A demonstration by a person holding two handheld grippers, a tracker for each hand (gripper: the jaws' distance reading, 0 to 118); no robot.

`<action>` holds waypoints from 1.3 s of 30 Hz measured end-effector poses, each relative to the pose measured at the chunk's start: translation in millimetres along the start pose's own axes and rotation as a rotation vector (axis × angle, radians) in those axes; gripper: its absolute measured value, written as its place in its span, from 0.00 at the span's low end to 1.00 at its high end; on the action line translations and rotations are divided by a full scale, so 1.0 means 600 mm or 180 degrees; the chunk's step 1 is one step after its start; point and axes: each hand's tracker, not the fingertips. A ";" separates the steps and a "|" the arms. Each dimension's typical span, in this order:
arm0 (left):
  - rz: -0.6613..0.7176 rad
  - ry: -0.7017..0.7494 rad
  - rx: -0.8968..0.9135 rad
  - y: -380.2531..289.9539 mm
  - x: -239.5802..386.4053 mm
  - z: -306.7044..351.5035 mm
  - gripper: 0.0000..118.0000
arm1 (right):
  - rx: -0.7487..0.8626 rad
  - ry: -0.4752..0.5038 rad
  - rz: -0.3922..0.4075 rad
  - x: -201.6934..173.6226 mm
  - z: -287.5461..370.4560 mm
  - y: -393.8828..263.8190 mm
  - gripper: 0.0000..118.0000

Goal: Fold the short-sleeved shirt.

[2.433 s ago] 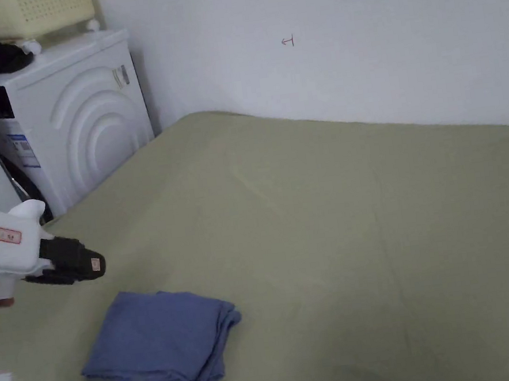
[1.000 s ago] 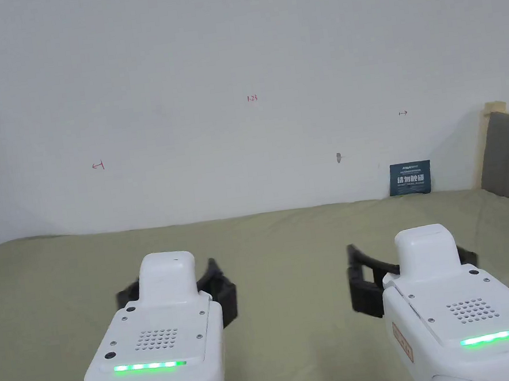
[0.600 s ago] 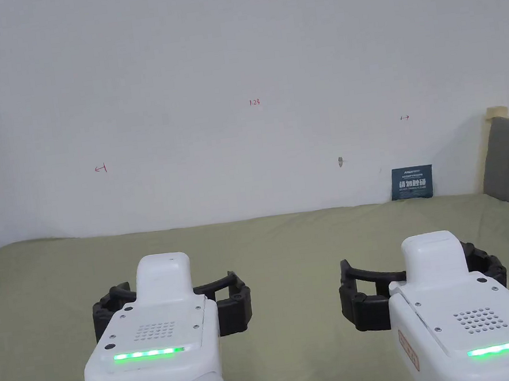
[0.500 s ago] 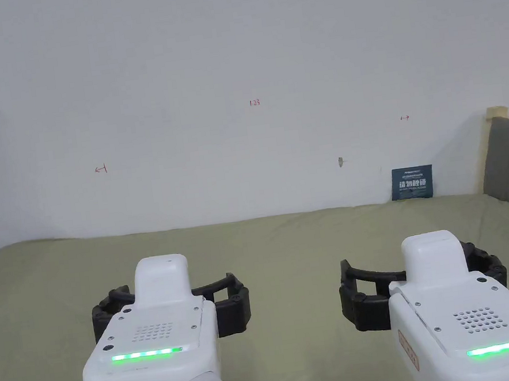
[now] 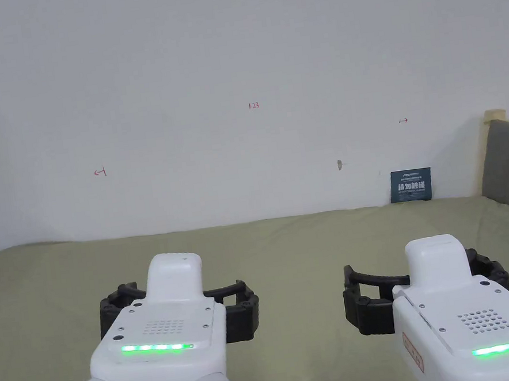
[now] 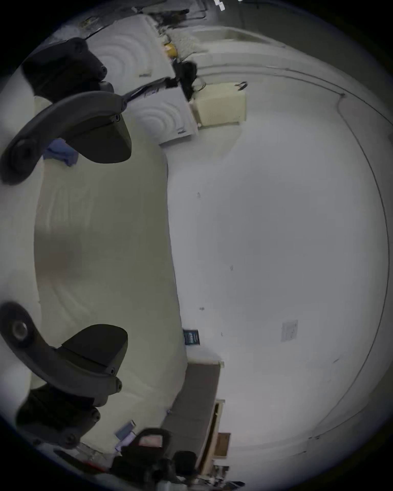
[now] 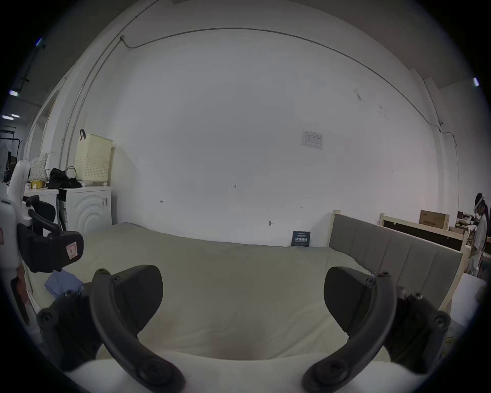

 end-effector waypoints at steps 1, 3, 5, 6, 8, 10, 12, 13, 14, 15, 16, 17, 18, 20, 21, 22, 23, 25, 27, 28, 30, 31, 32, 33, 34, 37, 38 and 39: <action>0.0084 -0.0075 -0.0022 0.002 -0.004 0.001 1.00 | -0.0004 -0.0002 -0.0007 0.000 0.001 0.000 1.00; 0.0119 -0.0103 0.0010 0.001 -0.010 0.002 1.00 | -0.0005 0.0013 -0.0020 0.003 0.001 0.000 1.00; 0.0076 -0.0066 0.0056 -0.003 -0.011 0.000 1.00 | -0.0006 0.0032 -0.0035 0.003 0.003 -0.001 1.00; 0.0047 0.0005 0.0039 -0.004 -0.010 -0.001 1.00 | -0.0002 0.0034 -0.0046 0.003 0.004 -0.002 1.00; 0.0033 0.0027 0.0056 -0.010 -0.010 -0.002 1.00 | 0.0001 0.0037 -0.0059 0.004 0.003 -0.004 1.00; 0.0025 0.0007 0.0044 -0.011 -0.011 -0.002 1.00 | -0.0023 0.0038 -0.0066 0.003 0.002 -0.007 1.00; 0.0046 -0.0044 0.0042 -0.013 -0.014 -0.002 1.00 | -0.0029 0.0051 -0.0094 0.004 0.002 -0.009 1.00; 0.0046 -0.0045 0.0034 -0.014 -0.014 -0.003 1.00 | -0.0036 0.0053 -0.0098 0.003 0.003 -0.011 1.00; 0.0050 -0.0036 0.0033 -0.015 -0.014 -0.003 1.00 | -0.0043 0.0057 -0.0097 0.003 0.003 -0.013 1.00; 0.0057 -0.0031 -0.0006 -0.015 -0.015 -0.004 1.00 | -0.0049 0.0062 -0.0091 0.003 0.003 -0.014 1.00; 0.0047 -0.0006 -0.0094 -0.015 -0.015 -0.005 1.00 | -0.0055 0.0066 -0.0084 0.003 0.003 -0.014 1.00; -0.0002 0.0126 -0.0176 -0.015 -0.013 -0.007 1.00 | -0.0066 0.0065 -0.0073 0.001 0.005 -0.014 1.00; -0.0041 0.0090 -0.0111 -0.017 -0.013 -0.007 0.99 | -0.0069 0.0063 -0.0073 0.001 0.005 -0.014 1.00; -0.0031 0.0028 -0.0129 -0.018 -0.016 -0.006 0.97 | -0.0064 0.0075 -0.0096 0.003 0.006 -0.014 1.00; 0.0054 -0.0148 -0.0213 -0.016 -0.020 -0.006 0.97 | -0.0066 0.0075 -0.0105 0.002 0.005 -0.015 1.00; 0.0165 -0.0238 -0.0150 -0.017 -0.024 -0.003 0.98 | -0.0067 0.0073 -0.0109 0.002 0.005 -0.015 1.00; 0.0347 -0.0268 -0.0117 -0.017 -0.027 0.002 0.98 | -0.0068 0.0074 -0.0113 0.003 0.004 -0.015 1.00; 0.0417 -0.0286 -0.0222 -0.011 -0.030 0.002 0.98 | -0.0077 0.0084 -0.0112 0.002 0.004 -0.016 1.00; 0.0330 -0.0137 -0.0248 -0.013 -0.024 -0.002 0.99 | -0.0082 0.0090 -0.0112 0.002 0.004 -0.016 1.00; 0.0225 -0.0055 -0.0197 -0.015 -0.021 -0.004 0.99 | -0.0084 0.0094 -0.0110 0.002 0.004 -0.017 1.00; 0.0112 0.0099 0.0058 -0.028 -0.016 0.000 0.99 | -0.0090 0.0097 -0.0095 0.001 0.005 -0.016 1.00; 0.0076 0.0201 0.0150 -0.030 -0.013 0.000 1.00 | -0.0085 0.0095 -0.0093 0.002 0.006 -0.017 1.00; -0.0006 0.0328 0.0153 -0.032 -0.007 0.001 1.00 | -0.0074 0.0093 -0.0097 0.003 0.006 -0.018 1.00; -0.0120 0.0369 0.0134 -0.033 -0.004 -0.001 1.00 | -0.0065 0.0105 -0.0105 0.002 0.007 -0.020 1.00; -0.0150 0.0310 0.0157 -0.035 -0.005 -0.001 1.00 | -0.0066 0.0113 -0.0111 0.002 0.006 -0.020 1.00; -0.0082 0.0127 0.0161 -0.033 -0.009 0.006 1.00 | -0.0074 0.0116 -0.0104 0.001 0.006 -0.023 1.00; -0.0096 0.0073 0.0184 -0.034 -0.011 0.008 1.00 | -0.0058 0.0115 -0.0104 0.000 0.007 -0.024 1.00; -0.0111 0.0038 0.0223 -0.036 -0.011 0.009 1.00 | -0.0049 0.0128 -0.0103 0.001 0.008 -0.024 1.00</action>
